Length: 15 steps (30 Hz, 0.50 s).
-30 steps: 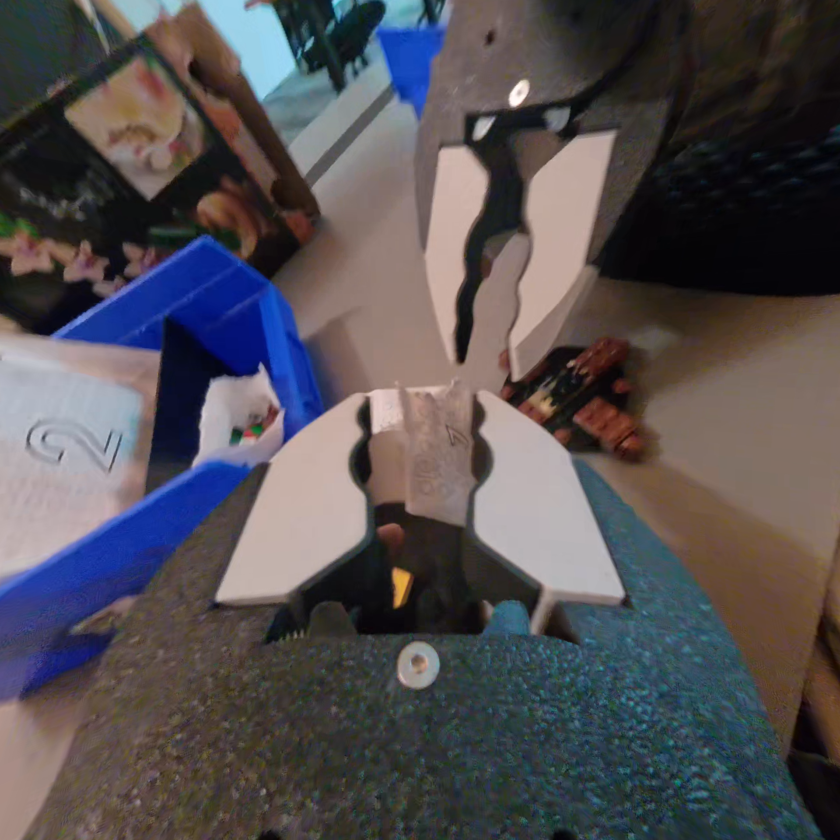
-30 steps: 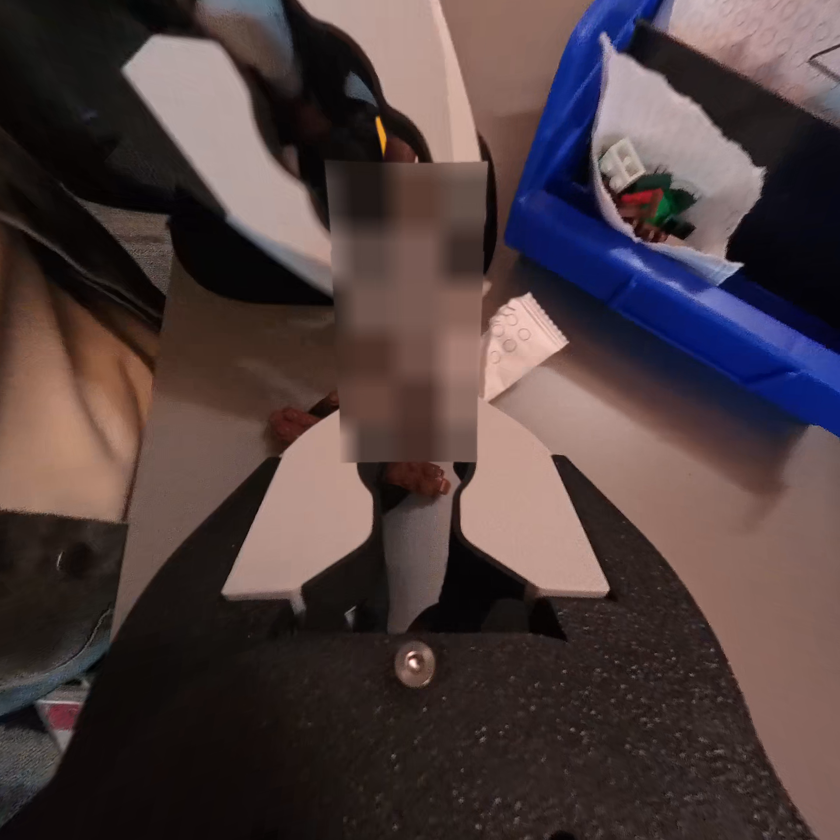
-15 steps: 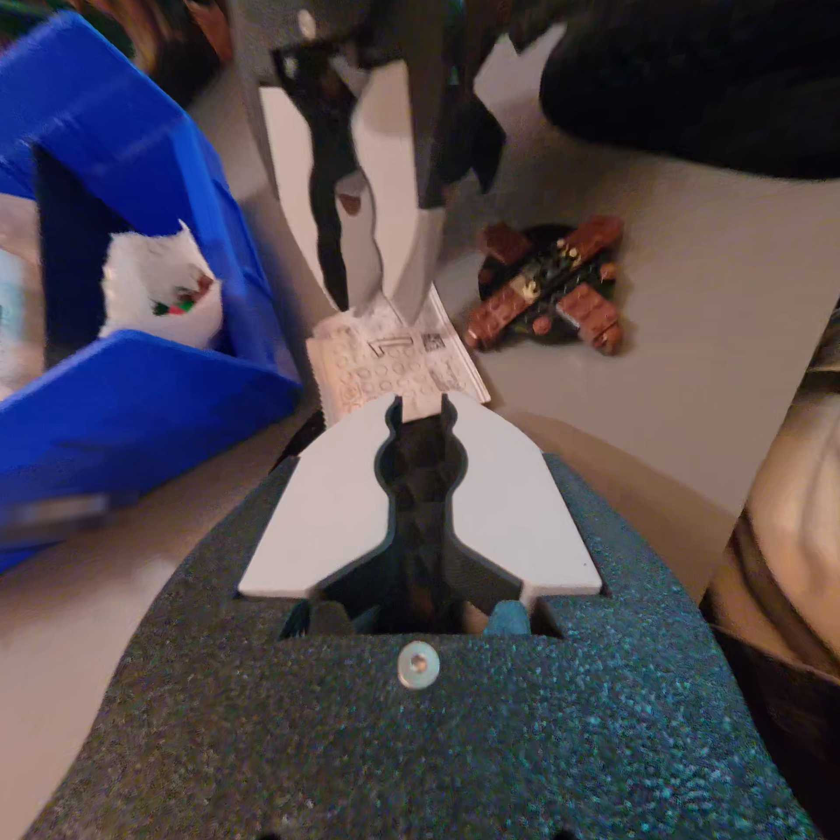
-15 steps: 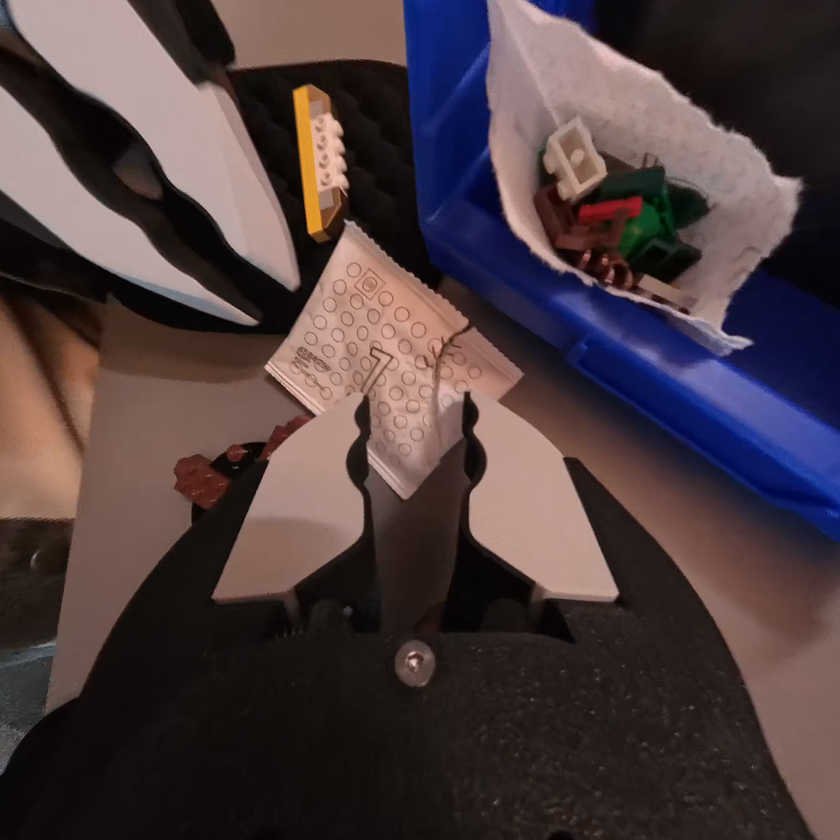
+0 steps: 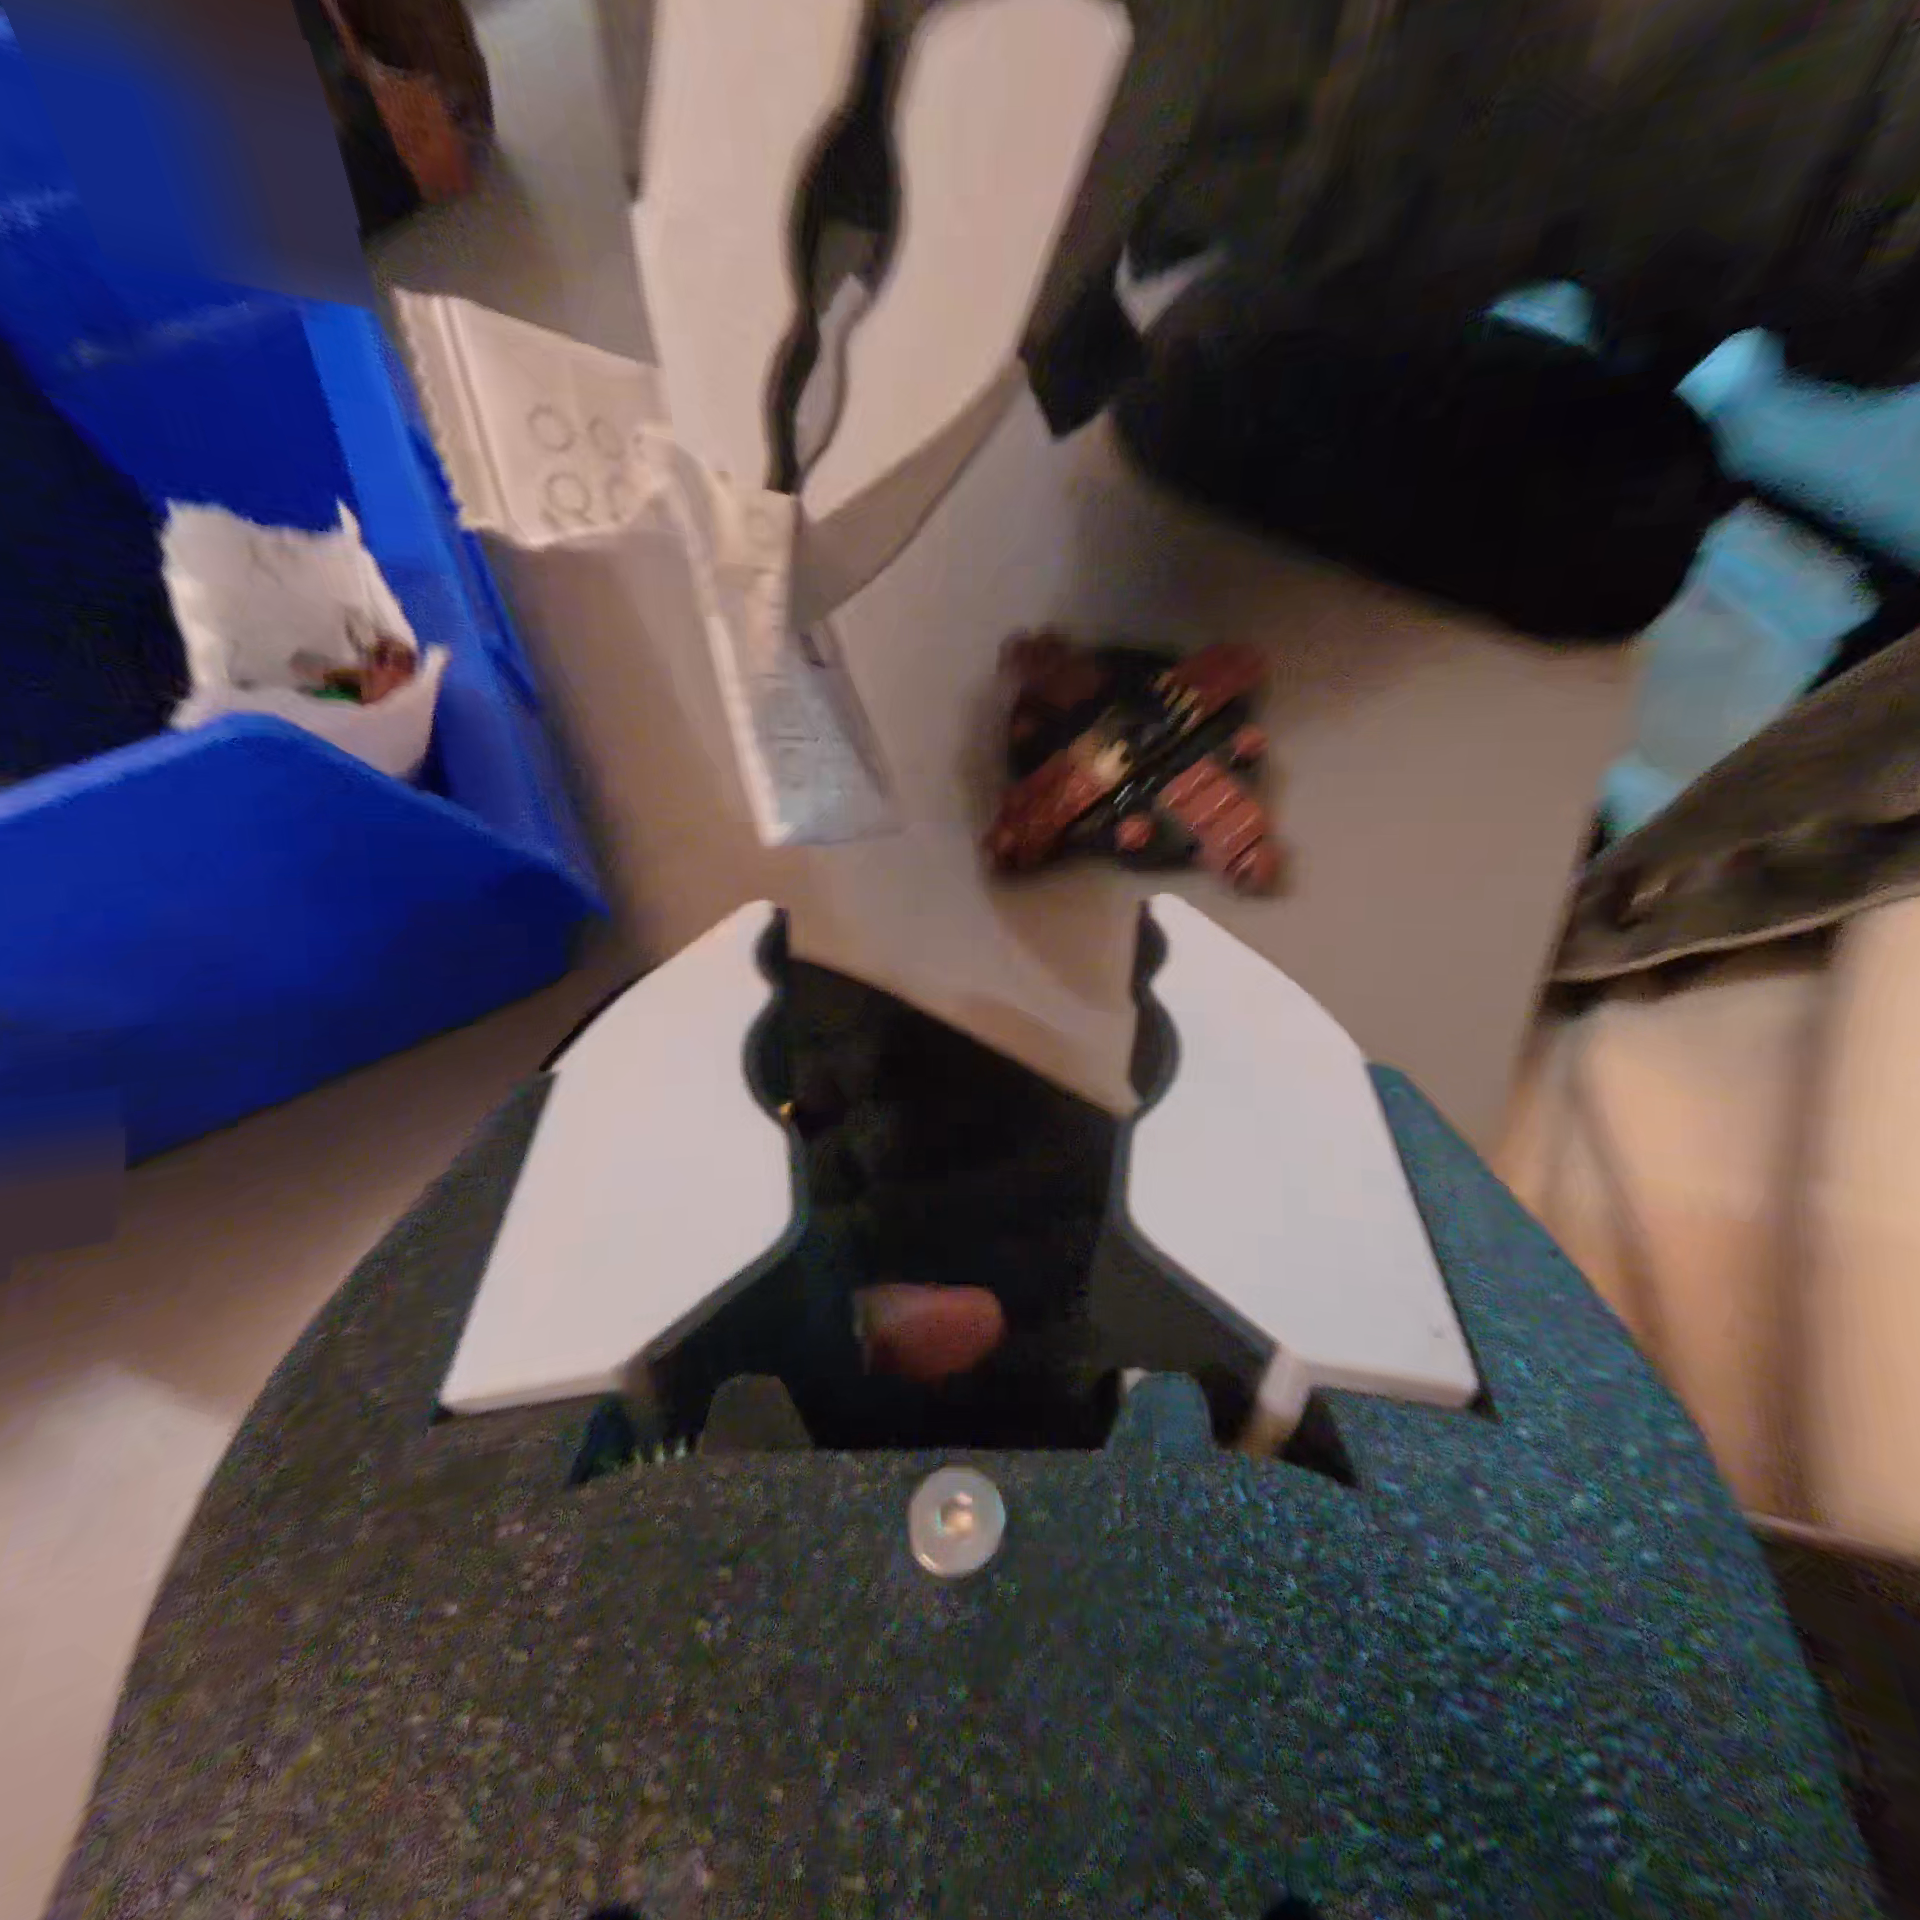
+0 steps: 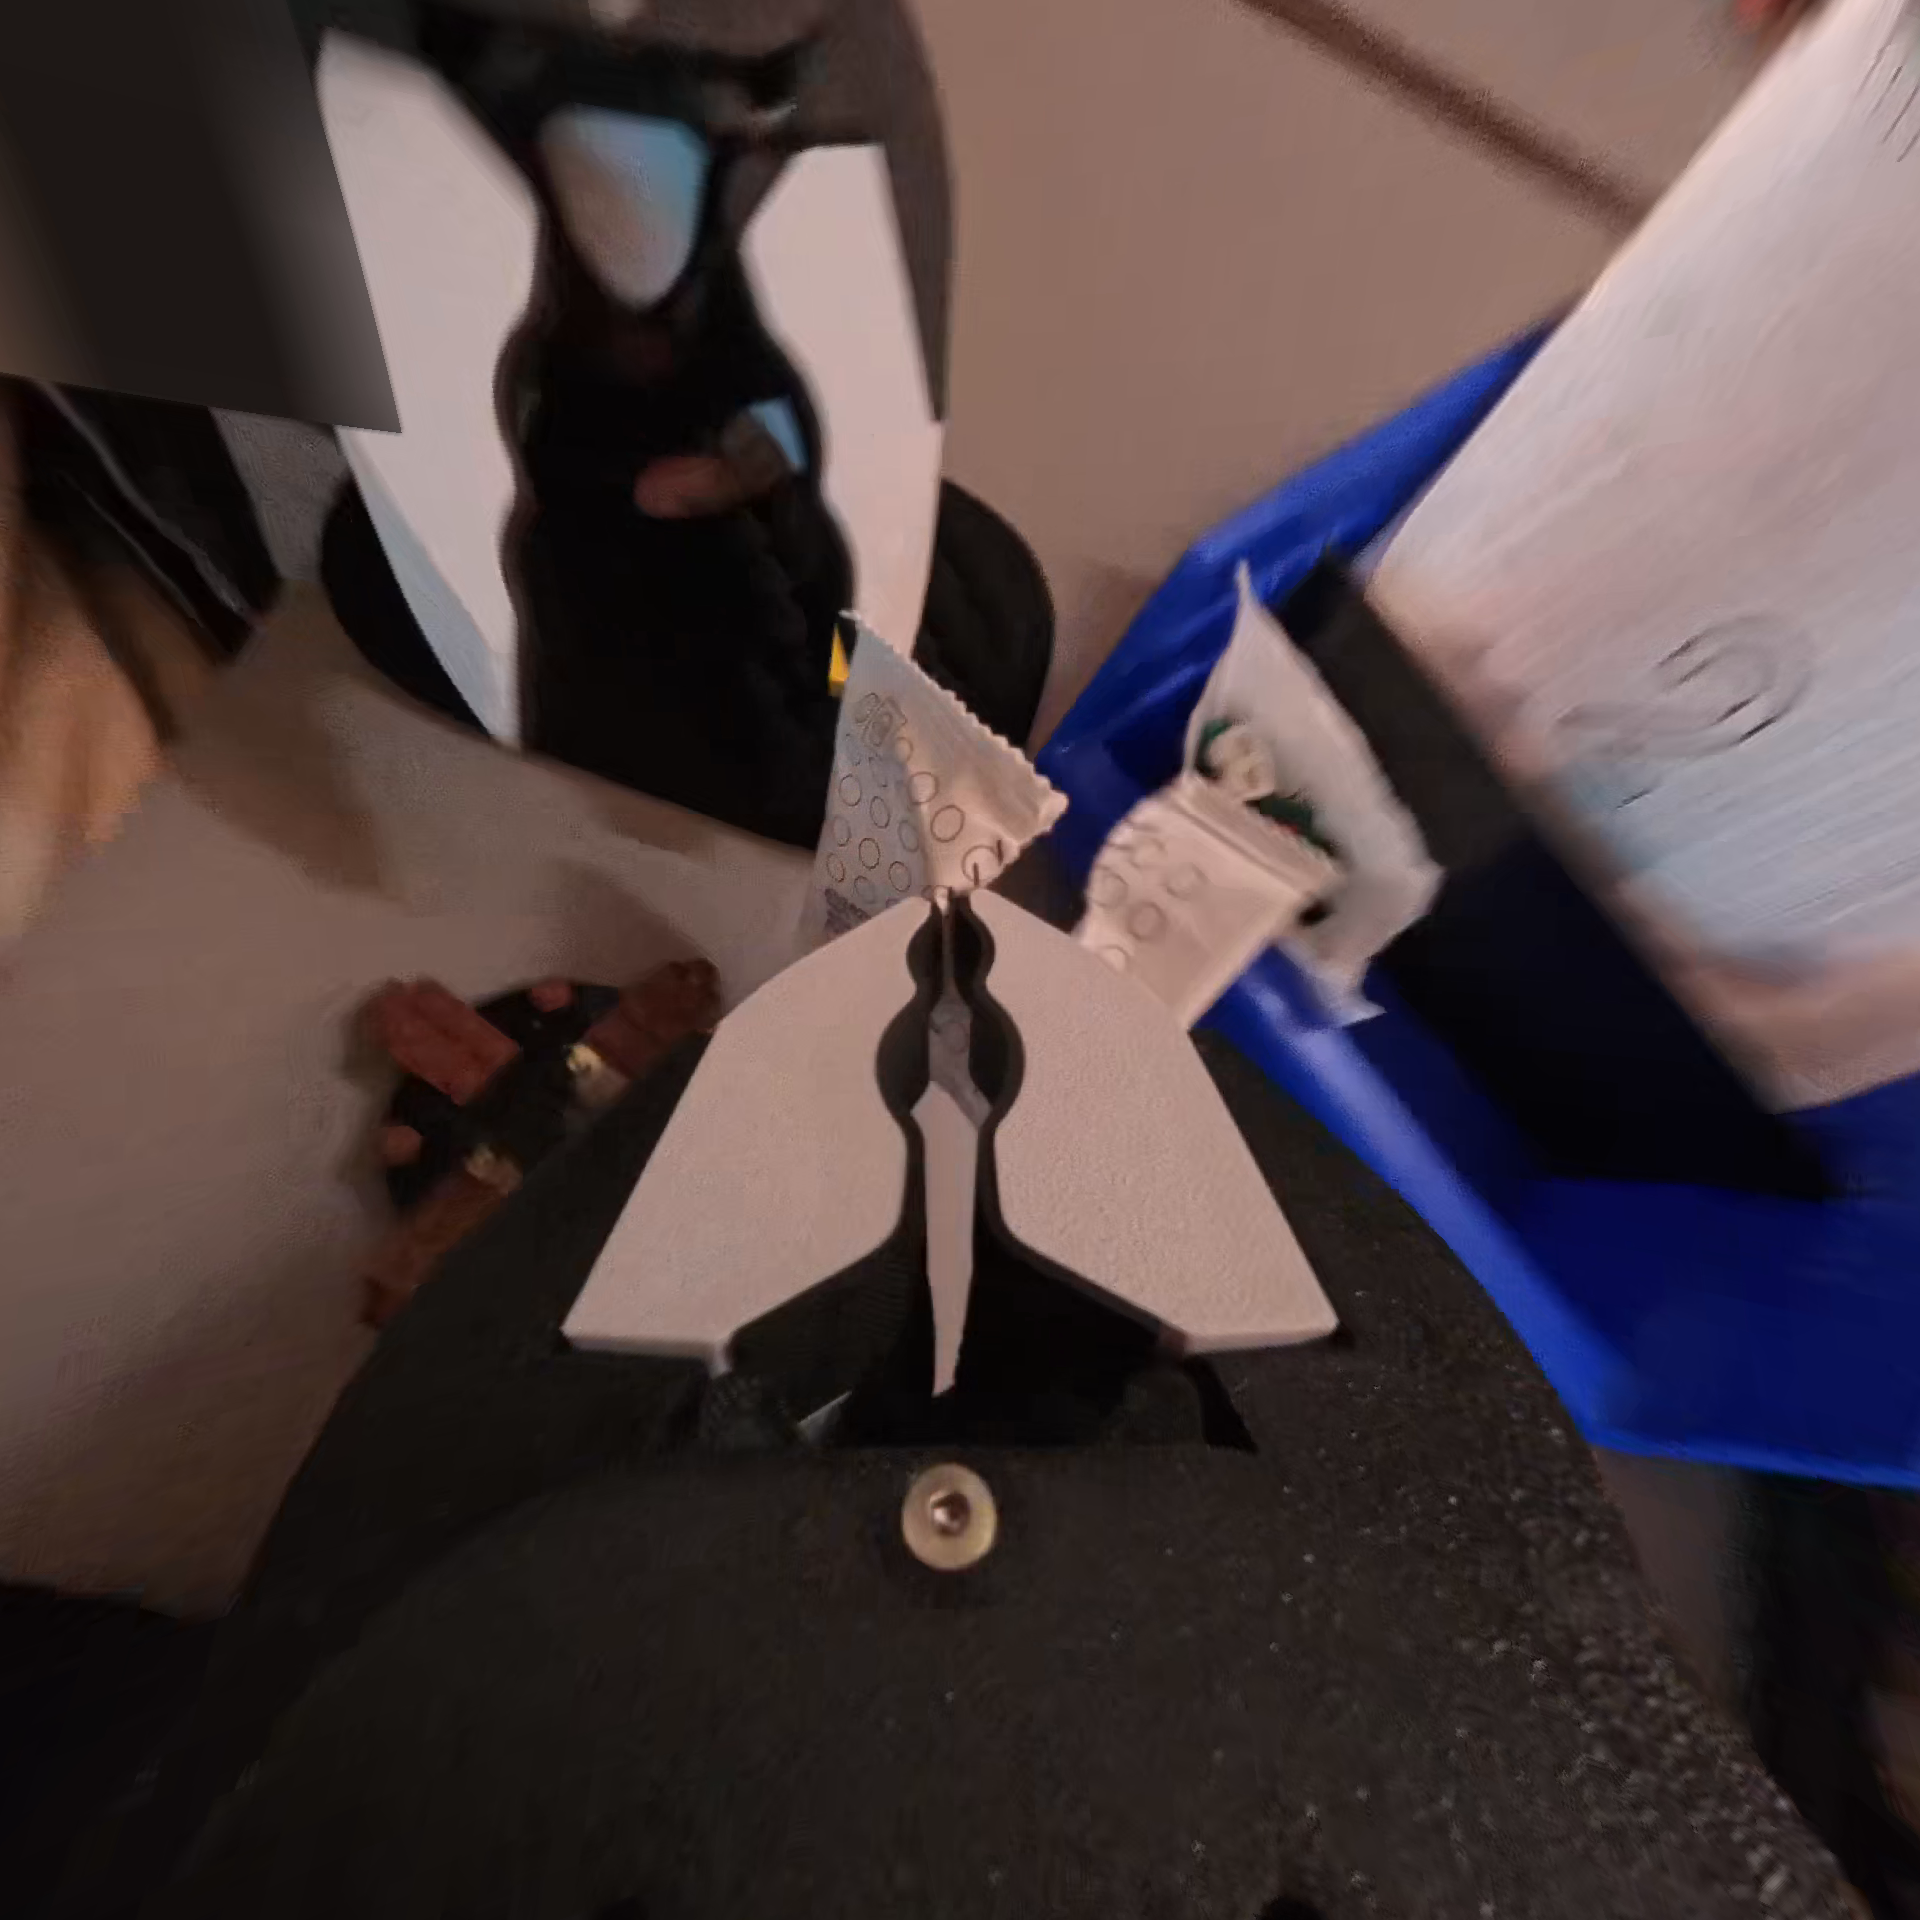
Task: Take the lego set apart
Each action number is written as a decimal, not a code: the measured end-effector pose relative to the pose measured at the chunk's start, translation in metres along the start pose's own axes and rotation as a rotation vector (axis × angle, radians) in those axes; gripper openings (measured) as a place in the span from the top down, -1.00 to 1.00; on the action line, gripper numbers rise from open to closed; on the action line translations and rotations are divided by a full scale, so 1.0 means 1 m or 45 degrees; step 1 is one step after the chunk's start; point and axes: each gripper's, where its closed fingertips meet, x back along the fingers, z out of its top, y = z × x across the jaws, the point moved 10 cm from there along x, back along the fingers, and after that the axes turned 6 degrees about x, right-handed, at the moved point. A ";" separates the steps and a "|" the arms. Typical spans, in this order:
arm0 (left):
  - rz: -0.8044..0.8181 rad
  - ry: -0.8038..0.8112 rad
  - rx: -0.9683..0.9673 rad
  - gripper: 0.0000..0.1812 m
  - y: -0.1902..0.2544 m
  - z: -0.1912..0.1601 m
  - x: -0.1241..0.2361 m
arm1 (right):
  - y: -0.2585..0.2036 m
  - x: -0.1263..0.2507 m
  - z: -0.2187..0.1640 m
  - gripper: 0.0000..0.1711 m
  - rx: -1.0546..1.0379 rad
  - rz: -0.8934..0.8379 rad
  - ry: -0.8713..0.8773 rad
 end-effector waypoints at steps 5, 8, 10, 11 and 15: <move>-0.296 0.180 0.105 0.02 -0.002 0.015 0.015 | -0.029 0.044 0.043 0.99 0.637 -0.345 0.023; -0.503 0.213 0.109 -0.06 0.002 0.027 0.006 | -0.048 0.054 0.060 0.99 0.776 -0.329 0.101; -0.685 0.224 0.080 -0.06 0.009 0.037 0.003 | -0.058 0.055 0.068 0.99 0.836 -0.308 0.110; -0.766 0.217 0.062 -0.06 0.013 0.042 0.002 | -0.061 0.055 0.071 0.99 0.863 -0.291 0.107; -0.940 0.144 -0.029 0.02 0.026 0.050 -0.007 | -0.071 0.054 0.082 0.98 0.947 -0.245 0.095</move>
